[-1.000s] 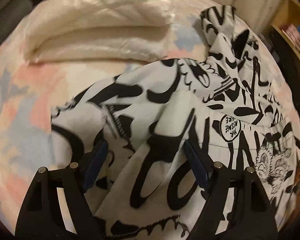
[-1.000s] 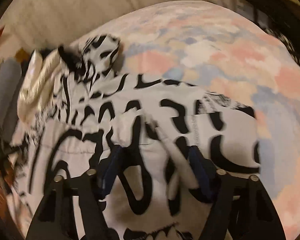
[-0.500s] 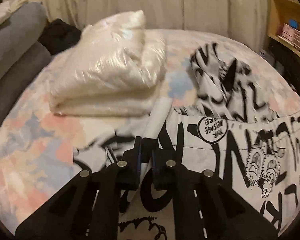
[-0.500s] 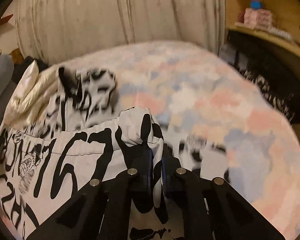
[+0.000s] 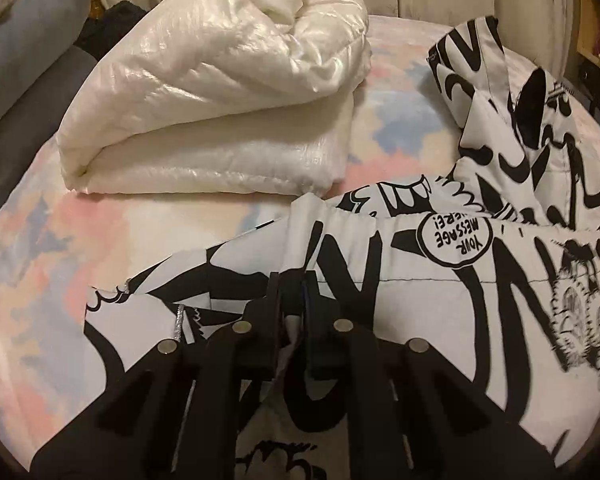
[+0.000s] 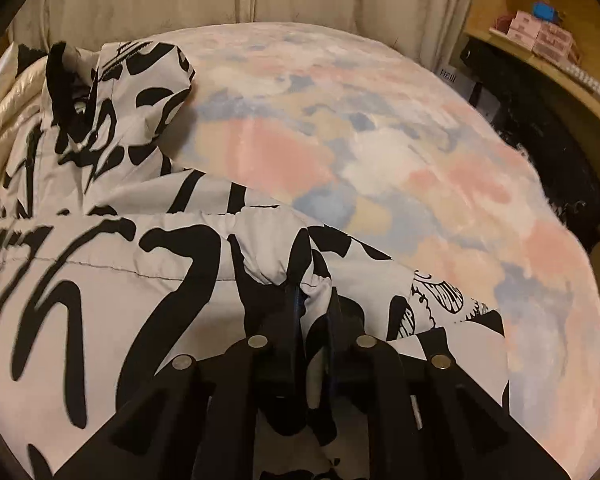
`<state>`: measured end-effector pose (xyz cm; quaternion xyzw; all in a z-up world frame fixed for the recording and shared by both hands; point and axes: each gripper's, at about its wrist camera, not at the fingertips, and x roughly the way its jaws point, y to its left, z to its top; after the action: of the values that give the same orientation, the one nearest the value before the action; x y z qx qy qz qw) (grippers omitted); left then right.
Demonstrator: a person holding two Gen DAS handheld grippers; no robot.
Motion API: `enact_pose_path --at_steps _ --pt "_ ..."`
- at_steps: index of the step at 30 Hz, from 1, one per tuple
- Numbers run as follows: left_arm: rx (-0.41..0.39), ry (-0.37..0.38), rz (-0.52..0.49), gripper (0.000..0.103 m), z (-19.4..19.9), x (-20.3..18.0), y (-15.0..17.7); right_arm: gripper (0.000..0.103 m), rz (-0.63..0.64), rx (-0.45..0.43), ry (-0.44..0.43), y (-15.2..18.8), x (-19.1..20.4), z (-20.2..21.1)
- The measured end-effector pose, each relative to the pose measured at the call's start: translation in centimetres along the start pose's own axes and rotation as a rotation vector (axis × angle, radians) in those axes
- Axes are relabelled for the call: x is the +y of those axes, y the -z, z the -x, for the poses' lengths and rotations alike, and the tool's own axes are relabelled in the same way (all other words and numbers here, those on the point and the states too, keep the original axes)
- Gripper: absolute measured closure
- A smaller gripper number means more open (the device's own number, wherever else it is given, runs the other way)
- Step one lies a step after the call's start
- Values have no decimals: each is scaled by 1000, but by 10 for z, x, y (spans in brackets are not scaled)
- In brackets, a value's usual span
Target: Fold large clothes
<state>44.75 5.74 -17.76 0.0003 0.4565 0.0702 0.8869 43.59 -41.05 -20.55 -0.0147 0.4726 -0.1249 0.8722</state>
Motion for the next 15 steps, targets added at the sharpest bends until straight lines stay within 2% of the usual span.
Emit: enact_pose_path --at_steps 2,3,4,6,7,9,11,13,15 --pt "11 21 9 94 9 7 -1 80 -39 -11 -41 -3 -11 14" --pt "10 31 10 94 15 10 -2 72 -62 -38 -68 -4 -16 29" --pt "-7 37 9 94 27 12 -1 61 -81 -83 -87 -4 -19 45" --pt "-66 57 4 94 54 14 1 48 -80 -172 -93 0 -15 76" --pt "-90 71 4 94 64 14 1 47 -55 -212 -108 1 -7 89" --pt "-120 129 -3 94 80 7 4 48 15 -221 -167 1 18 101" --pt "-83 195 -24 94 79 -9 5 51 79 -163 -313 2 57 102" --pt "-43 232 -36 95 71 -28 8 60 96 -95 -430 3 90 94" --pt "-12 226 -69 95 60 -49 14 60 104 -51 -461 7 115 84"
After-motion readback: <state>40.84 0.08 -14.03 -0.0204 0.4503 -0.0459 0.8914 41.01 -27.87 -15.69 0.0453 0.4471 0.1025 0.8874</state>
